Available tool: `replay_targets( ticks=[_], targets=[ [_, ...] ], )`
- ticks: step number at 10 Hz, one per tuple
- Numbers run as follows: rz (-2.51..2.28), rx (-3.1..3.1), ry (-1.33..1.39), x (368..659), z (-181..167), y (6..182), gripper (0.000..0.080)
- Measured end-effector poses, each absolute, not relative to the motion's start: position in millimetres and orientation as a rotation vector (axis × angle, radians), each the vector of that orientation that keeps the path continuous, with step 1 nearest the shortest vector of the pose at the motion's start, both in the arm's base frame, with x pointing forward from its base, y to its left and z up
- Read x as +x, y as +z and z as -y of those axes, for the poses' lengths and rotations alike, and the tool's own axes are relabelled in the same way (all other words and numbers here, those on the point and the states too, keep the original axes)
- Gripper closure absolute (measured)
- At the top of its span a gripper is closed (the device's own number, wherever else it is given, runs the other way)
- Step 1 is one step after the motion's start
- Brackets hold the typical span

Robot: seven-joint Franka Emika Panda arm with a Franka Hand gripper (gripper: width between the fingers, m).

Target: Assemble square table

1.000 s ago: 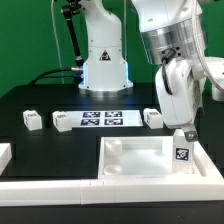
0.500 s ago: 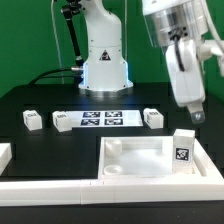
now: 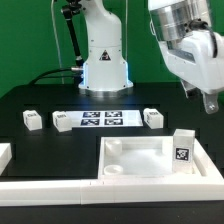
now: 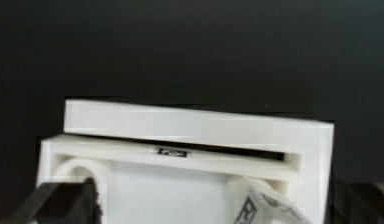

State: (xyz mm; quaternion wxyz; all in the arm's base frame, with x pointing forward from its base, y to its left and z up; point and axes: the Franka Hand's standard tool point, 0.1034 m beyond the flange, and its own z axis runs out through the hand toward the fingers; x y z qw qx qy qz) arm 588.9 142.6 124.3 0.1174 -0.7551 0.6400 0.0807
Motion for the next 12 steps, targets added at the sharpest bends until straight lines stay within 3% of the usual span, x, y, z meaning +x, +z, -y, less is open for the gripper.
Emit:
replay_targets(
  ticks=[3,7,12],
  targets=[
    [-1.58,-2.429,0.182,567.8,-148.4,108.6,0.015],
    [-1.082,-2.754,0.13,497.6,-152.6,80.8,0.015],
    [-0.506,-2.907,0.062,502.0,-147.0,81.8,0.015]
  ],
)
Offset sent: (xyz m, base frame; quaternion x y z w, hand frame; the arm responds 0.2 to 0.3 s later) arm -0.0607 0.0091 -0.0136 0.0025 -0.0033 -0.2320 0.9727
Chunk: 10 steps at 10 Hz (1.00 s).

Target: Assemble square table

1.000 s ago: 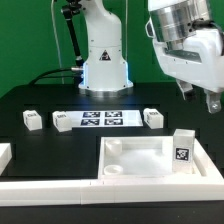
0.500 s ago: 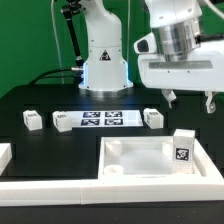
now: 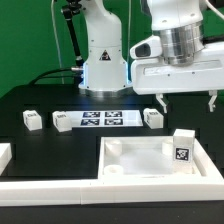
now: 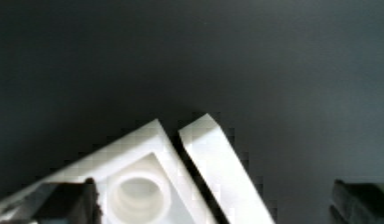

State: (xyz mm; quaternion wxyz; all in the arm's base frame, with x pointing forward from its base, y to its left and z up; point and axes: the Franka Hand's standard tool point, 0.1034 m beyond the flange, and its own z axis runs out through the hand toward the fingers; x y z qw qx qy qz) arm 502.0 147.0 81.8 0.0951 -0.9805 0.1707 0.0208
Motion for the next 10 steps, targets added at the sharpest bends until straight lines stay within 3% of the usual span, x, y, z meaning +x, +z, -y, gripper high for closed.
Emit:
replay_targets(
  ticks=[4,8,10],
  targets=[
    [0.154,-3.022,0.026,456.2,-129.0,62.8,0.015],
    [0.172,-3.017,0.06,454.4,-127.8,61.7,0.015],
    [0.171,-3.01,0.325,423.3,-127.7,52.7,0.015]
  ],
)
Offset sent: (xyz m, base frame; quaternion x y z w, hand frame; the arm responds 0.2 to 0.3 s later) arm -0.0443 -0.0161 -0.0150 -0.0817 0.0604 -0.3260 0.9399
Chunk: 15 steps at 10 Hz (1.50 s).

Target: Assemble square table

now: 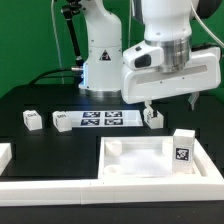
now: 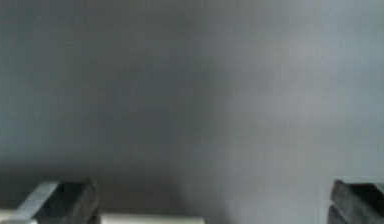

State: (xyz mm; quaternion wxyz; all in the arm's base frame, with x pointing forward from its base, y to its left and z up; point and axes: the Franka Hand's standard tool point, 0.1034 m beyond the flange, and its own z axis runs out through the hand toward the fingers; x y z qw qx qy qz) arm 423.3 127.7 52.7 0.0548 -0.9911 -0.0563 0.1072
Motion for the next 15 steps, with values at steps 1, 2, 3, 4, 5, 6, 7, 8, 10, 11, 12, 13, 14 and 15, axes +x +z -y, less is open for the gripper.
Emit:
replay_targets(
  ticks=[1,2,3,4,5,6,7,8,10,11,12,13,14,15],
  targets=[
    [0.195,-3.004,0.449,405.1,-122.9,45.5,0.015],
    [0.198,-2.999,0.517,390.2,-120.9,37.1,0.015],
    [0.264,-3.005,0.612,375.6,-121.8,31.9,0.015],
    [0.259,-2.969,0.755,372.9,-122.7,34.3,0.015],
    [0.252,-2.942,0.843,377.7,-123.6,33.7,0.015],
    [0.253,-2.906,0.955,375.8,-124.9,32.0,0.015],
    [0.251,-2.875,1.064,369.6,-124.3,30.6,0.015],
    [0.251,-2.833,1.223,361.0,-121.1,23.9,0.015],
    [0.244,-2.755,1.437,351.9,-110.8,8.3,0.015],
    [0.237,-2.751,1.444,355.0,-109.4,3.8,0.015],
    [0.239,-2.753,1.44,355.4,-109.9,4.5,0.015],
    [0.238,-2.752,1.441,355.1,-109.7,4.2,0.015],
    [0.237,-2.752,1.442,355.0,-109.5,4.1,0.015],
    [0.237,-2.752,1.442,355.0,-109.5,4.1,0.015]
  ],
)
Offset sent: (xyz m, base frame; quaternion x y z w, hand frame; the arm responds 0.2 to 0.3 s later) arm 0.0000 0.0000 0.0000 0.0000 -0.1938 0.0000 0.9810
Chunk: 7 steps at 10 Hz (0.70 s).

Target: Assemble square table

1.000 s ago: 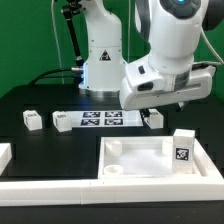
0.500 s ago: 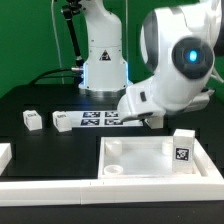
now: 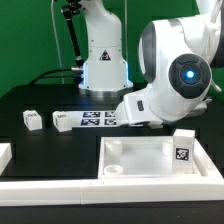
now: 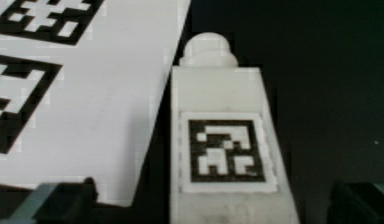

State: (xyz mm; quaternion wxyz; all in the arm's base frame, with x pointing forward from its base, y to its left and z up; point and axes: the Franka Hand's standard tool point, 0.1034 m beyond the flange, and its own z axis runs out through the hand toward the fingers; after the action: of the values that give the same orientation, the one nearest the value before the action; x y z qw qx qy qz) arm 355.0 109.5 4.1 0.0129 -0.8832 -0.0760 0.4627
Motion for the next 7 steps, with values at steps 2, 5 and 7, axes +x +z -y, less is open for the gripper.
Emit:
replay_targets(
  ticks=[2,5,7],
  targets=[
    [0.237,-2.752,1.442,355.0,-109.5,4.0,0.0431],
    [0.237,-2.752,1.442,355.0,-109.4,4.1,0.051],
    [0.237,-2.752,1.442,355.0,-109.4,4.1,0.051]
  ],
)
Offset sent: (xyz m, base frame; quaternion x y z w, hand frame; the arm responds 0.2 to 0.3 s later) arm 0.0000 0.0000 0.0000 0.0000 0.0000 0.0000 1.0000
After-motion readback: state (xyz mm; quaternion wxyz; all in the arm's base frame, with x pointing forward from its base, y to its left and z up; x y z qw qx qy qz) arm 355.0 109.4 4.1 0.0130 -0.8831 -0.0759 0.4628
